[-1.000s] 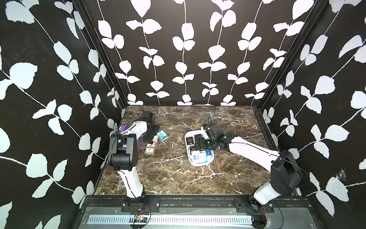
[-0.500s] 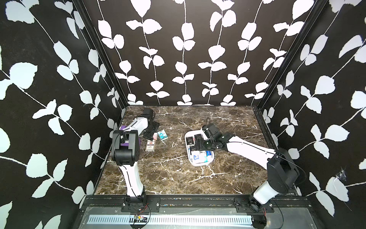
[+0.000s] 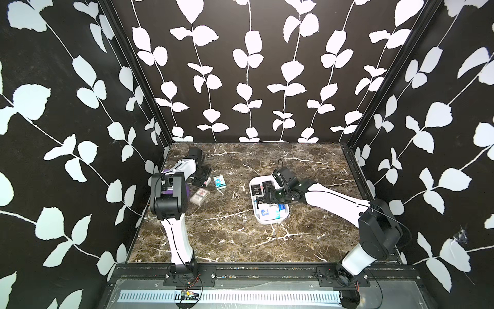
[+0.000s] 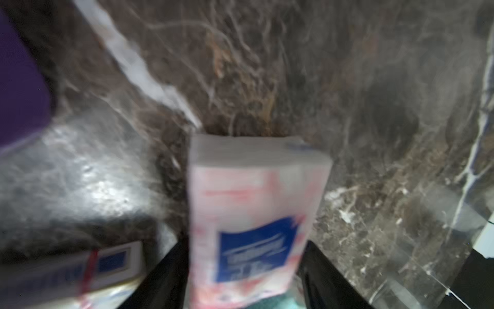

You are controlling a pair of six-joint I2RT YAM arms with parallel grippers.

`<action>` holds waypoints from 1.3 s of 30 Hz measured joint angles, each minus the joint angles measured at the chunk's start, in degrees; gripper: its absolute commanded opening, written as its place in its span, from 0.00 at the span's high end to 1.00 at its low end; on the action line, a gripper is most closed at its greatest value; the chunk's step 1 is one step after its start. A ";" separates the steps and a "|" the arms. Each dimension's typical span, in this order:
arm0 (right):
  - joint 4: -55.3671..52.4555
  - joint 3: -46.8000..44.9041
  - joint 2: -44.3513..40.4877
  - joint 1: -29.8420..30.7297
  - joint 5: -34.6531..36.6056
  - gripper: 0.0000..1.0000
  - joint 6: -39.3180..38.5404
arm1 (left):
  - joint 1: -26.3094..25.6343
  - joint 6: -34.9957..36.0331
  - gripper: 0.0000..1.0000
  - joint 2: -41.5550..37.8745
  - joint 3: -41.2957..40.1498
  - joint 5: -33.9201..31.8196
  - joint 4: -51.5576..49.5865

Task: Put the pocket tissues into the storage box
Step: Pick up the pocket tissues from the center of the board, then place the pocket tissues in the storage box.

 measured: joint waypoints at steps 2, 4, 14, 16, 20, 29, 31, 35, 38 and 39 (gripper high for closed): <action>0.00 0.00 0.00 -0.11 0.37 0.37 -0.09 | 0.13 0.35 0.43 0.00 0.02 0.09 -0.33; 0.00 0.00 0.02 -0.26 0.63 0.37 -0.20 | 0.20 0.98 0.56 0.00 0.02 0.04 -0.76; 0.02 0.00 0.00 -0.50 1.07 0.37 -0.22 | 0.20 5.09 0.72 0.02 1.36 -0.57 -3.43; 0.00 0.00 0.00 -0.52 1.25 0.37 -0.22 | 0.20 6.71 0.71 -0.04 1.51 -0.68 -4.13; -0.02 0.17 0.00 -0.52 1.62 0.37 -0.22 | 0.17 10.12 0.71 -1.62 0.90 -0.59 -5.44; -0.37 0.42 -1.38 -0.52 3.65 0.37 1.86 | -2.95 16.98 0.71 -16.22 -7.85 2.27 -5.27; -0.35 0.39 -2.56 -0.52 4.15 0.37 2.73 | -5.55 18.16 0.71 -19.71 -9.38 2.56 -5.22; -0.09 -0.24 -5.60 -0.57 5.97 0.37 5.01 | -11.72 19.43 0.71 -26.45 -12.15 2.60 -5.27; 0.07 -2.19 -8.09 -0.57 7.17 0.37 6.56 | -16.68 19.91 0.71 -29.83 -12.59 2.03 -5.51; 0.02 -2.99 -8.87 -0.57 7.63 0.37 7.10 | -18.25 20.02 0.71 -30.60 -12.59 1.66 -5.53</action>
